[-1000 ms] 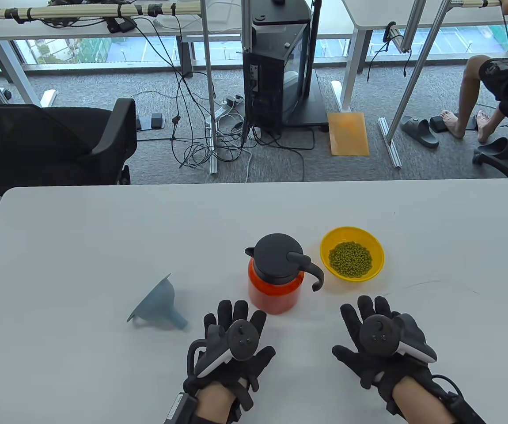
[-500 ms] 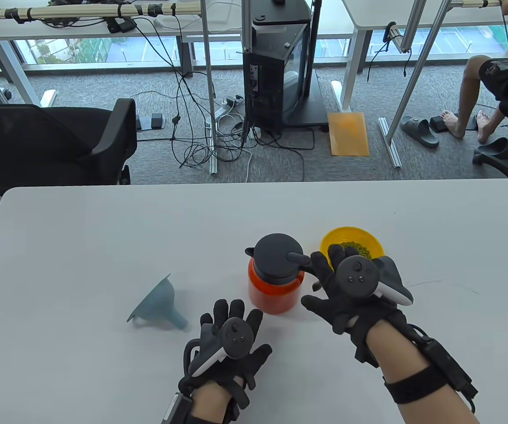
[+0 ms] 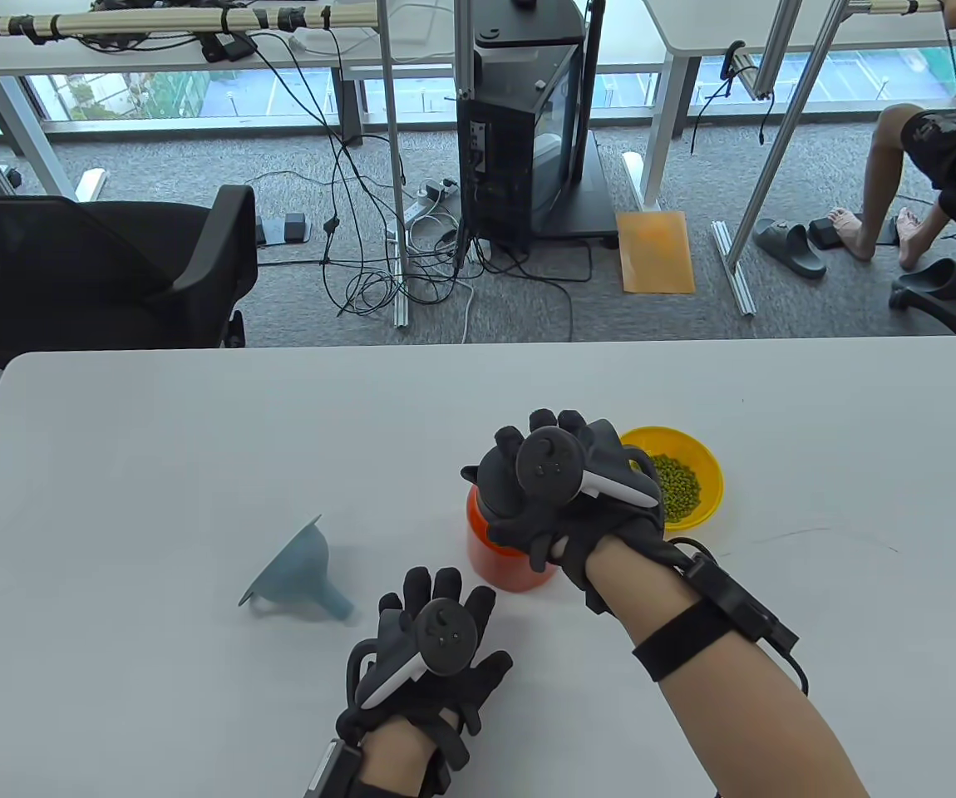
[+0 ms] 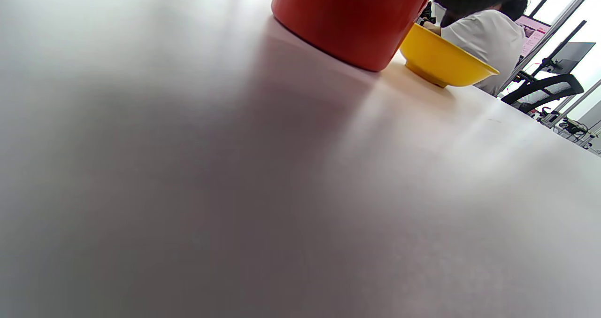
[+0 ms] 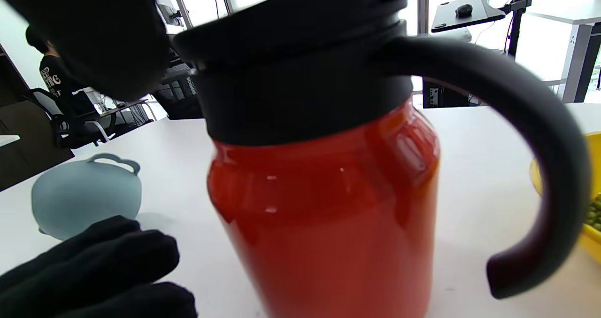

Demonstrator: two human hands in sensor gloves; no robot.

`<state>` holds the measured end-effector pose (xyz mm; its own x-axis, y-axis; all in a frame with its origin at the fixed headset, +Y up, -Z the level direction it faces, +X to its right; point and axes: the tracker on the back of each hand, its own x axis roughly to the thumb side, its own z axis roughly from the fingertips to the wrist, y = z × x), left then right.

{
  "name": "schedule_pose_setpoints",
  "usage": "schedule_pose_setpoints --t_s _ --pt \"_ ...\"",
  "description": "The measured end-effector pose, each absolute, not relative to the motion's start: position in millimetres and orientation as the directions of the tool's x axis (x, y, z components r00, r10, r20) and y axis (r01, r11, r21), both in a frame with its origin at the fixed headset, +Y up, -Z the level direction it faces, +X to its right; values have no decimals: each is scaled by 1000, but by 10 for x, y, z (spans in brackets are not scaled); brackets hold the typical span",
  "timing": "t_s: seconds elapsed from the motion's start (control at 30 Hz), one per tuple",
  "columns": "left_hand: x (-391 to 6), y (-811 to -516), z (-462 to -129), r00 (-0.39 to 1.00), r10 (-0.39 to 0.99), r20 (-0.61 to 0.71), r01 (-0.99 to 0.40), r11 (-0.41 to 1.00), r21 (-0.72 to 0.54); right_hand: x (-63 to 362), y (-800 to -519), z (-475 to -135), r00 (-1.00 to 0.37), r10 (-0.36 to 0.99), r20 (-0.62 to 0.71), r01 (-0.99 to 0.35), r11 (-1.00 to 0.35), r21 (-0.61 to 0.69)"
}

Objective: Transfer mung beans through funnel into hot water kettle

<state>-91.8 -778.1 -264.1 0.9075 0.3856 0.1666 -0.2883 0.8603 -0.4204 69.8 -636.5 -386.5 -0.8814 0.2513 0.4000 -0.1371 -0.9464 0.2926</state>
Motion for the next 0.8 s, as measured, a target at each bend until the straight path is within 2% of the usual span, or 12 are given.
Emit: schedule_pose_setpoints --t_s 0.13,0.23,0.47,0.57,0.8 --pt "-907 -7773 -2634 903 391 178 -290 861 -419 617 -6362 -3992 -872 287 397 -156 -931 330" --pt "-905 -7780 -2642 900 398 178 -296 857 -421 603 -6435 -4025 -890 246 385 -97 -925 367" --pt "-885 -7792 -2645 892 412 185 -301 848 -437 593 -6439 -4023 -866 238 441 -114 -950 289" --pt "-900 -7794 -2647 891 415 182 -305 845 -439 616 -6353 -3967 -860 243 449 -141 -958 249" --pt "-901 -7796 -2649 886 424 186 -311 843 -439 829 -5955 -3783 -815 319 483 -317 -944 89"
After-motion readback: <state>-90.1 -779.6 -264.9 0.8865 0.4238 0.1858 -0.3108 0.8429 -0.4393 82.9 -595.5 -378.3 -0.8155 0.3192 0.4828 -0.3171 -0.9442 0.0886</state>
